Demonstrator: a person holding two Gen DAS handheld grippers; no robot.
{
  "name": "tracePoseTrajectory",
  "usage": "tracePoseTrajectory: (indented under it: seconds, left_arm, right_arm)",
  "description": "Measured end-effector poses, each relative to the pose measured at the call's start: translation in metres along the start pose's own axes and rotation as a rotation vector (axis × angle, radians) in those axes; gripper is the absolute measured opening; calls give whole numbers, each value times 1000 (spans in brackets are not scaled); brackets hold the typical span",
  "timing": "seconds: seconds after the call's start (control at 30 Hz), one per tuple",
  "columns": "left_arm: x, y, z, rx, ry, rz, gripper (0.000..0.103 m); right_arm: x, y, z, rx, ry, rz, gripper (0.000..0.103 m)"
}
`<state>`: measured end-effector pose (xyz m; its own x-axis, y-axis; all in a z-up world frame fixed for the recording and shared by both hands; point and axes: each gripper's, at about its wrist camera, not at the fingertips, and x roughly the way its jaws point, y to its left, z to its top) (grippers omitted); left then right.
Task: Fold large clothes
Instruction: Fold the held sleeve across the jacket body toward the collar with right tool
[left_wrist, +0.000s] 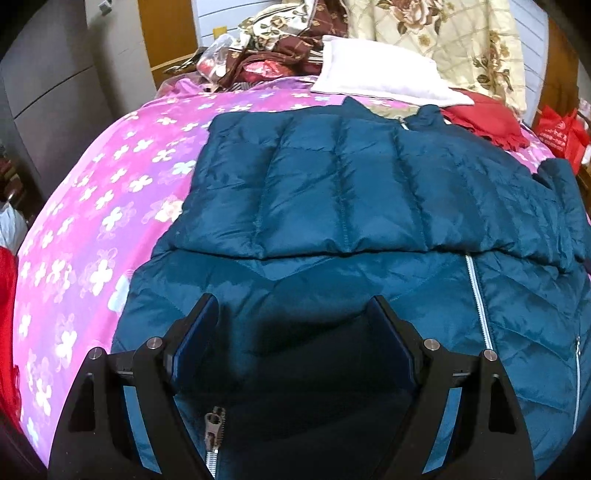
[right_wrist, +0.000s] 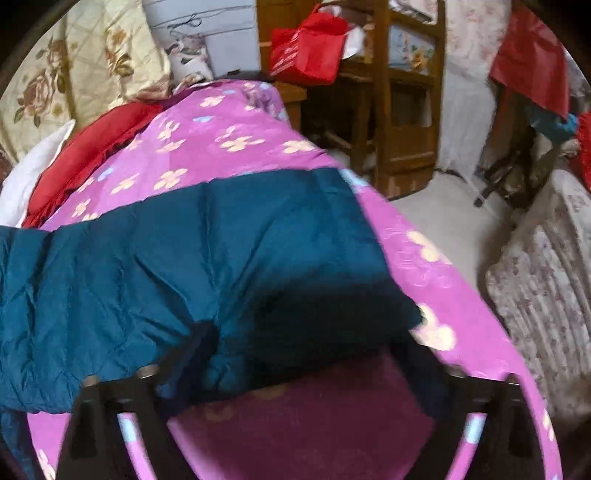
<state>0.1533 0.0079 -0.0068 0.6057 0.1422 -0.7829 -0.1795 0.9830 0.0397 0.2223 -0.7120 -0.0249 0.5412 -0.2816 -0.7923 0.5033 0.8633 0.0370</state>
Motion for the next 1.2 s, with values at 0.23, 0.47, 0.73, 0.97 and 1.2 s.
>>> tracePoseTrajectory:
  seconds: [0.23, 0.47, 0.73, 0.97, 1.2]
  left_arm:
    - [-4, 20, 7, -48, -9, 36, 83]
    - [-17, 38, 15, -80, -25, 25, 83]
    - [-14, 56, 18, -104, -1, 26, 83]
    - [3, 71, 19, -113, 53, 49, 83]
    - [11, 69, 21, -69, 70, 118, 83]
  right_arm:
    - [-64, 11, -11, -50, -112, -78, 6]
    - [-175, 34, -7, -118, -296, -306, 6]
    - [-245, 202, -38, -375, -435, -133, 6]
    - [-227, 367, -126, -515, -379, 183, 6]
    - [-194, 478, -219, -583, -222, 477, 6]
